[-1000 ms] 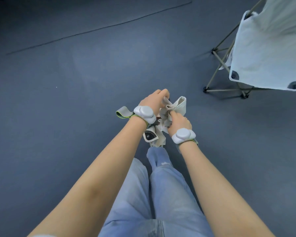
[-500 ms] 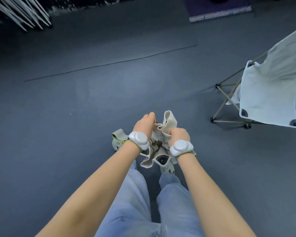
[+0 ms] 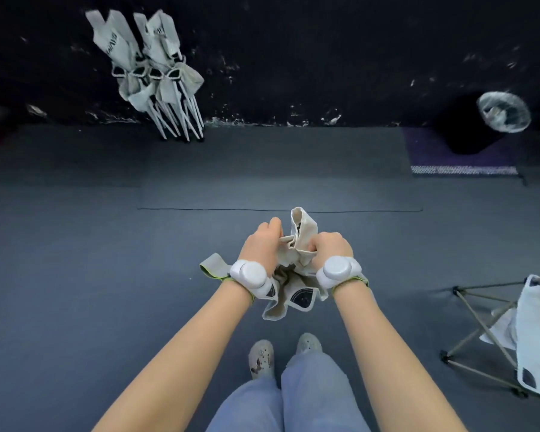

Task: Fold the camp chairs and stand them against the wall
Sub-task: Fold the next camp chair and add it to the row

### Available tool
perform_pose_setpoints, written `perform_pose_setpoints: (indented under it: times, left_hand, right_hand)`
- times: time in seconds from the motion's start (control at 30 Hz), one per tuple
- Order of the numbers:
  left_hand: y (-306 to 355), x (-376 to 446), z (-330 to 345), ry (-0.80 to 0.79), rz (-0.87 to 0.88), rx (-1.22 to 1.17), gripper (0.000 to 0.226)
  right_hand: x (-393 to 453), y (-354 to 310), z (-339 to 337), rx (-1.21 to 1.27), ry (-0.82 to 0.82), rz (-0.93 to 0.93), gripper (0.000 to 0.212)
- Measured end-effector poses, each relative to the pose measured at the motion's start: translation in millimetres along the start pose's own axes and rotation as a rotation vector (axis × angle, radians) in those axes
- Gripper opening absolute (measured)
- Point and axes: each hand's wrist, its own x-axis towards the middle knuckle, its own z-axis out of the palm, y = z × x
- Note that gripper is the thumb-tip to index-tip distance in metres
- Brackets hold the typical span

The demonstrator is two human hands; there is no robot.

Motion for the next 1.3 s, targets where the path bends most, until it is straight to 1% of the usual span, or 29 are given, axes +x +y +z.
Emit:
perform_pose_setpoints:
  times: [0.07, 0.17, 0.2, 0.23, 0.27, 0.33, 0.4, 0.47, 0.57, 0.63, 0.73, 0.83, 0.87, 0.93, 0.97, 1.03, 1.13, 1.2, 1.23, 1.3]
  left_hand:
    - [-9, 31, -36, 0.089, -0.035, -0.006, 0.031]
    - [-16, 71, -77, 0.170, -0.054, 0.024, 0.032]
    - [-24, 96, -92, 0.204, -0.071, 0.028, 0.031]
    - [-29, 120, -106, 0.216, -0.072, 0.036, 0.031]
    - [-32, 125, -111, 0.216, -0.080, 0.035, 0.030]
    - [-47, 190, -140, 0.239, -0.128, 0.028, 0.028]
    - [-60, 218, -152, 0.236, -0.155, 0.053, 0.026]
    - [-75, 264, -166, 0.243, -0.200, 0.002, 0.023]
    - [-89, 322, -195, 0.257, -0.276, -0.042, 0.022]
    - [-90, 344, -209, 0.281, -0.294, -0.056, 0.022]
    - [-97, 391, -233, 0.274, -0.314, -0.097, 0.023]
    - [-114, 447, -258, 0.278, -0.314, -0.062, 0.027]
    - [-113, 453, -263, 0.277, -0.312, -0.062, 0.028]
    - [-130, 496, -277, 0.253, -0.299, -0.060, 0.028]
    - [-130, 503, -279, 0.252, -0.290, -0.061, 0.027]
    - [-145, 539, -293, 0.238, -0.271, -0.062, 0.026]
    - [-175, 598, -311, 0.166, -0.260, -0.071, 0.024]
    - [-186, 619, -319, 0.129, -0.261, -0.095, 0.020]
    - [-196, 635, -323, 0.108, -0.264, -0.117, 0.017]
    - [-214, 662, -330, 0.068, -0.278, -0.157, 0.014]
  right_hand:
    - [31, -28, -27, 0.001, 0.049, -0.053, 0.010]
    - [64, -56, -62, -0.037, 0.090, -0.149, 0.012]
    - [89, -69, -78, -0.016, 0.090, -0.171, 0.015]
    - [111, -80, -95, -0.010, 0.087, -0.203, 0.021]
    - [114, -84, -99, -0.003, 0.086, -0.207, 0.029]
    - [180, -109, -132, 0.036, 0.075, -0.241, 0.032]
    - [208, -121, -145, -0.030, 0.033, -0.300, 0.022]
    - [255, -139, -171, -0.081, -0.033, -0.349, 0.010]
    - [315, -166, -214, -0.154, -0.086, -0.407, 0.008]
    - [337, -177, -235, -0.210, -0.078, -0.438, 0.008]
    - [383, -198, -265, -0.245, -0.087, -0.441, 0.011]
    - [435, -223, -290, -0.285, -0.080, -0.440, 0.011]
    - [439, -227, -295, -0.303, -0.076, -0.439, 0.011]
    - [480, -244, -306, -0.314, -0.077, -0.393, 0.012]
    - [486, -247, -310, -0.336, -0.068, -0.392, 0.012]
    - [519, -262, -321, -0.341, -0.074, -0.354, 0.012]
    - [575, -288, -330, -0.314, -0.126, -0.258, 0.017]
    - [597, -297, -335, -0.314, -0.172, -0.199, 0.012]
    - [615, -305, -338, -0.296, -0.190, -0.165, 0.013]
    - [644, -320, -345, -0.271, -0.230, -0.112, 0.025]
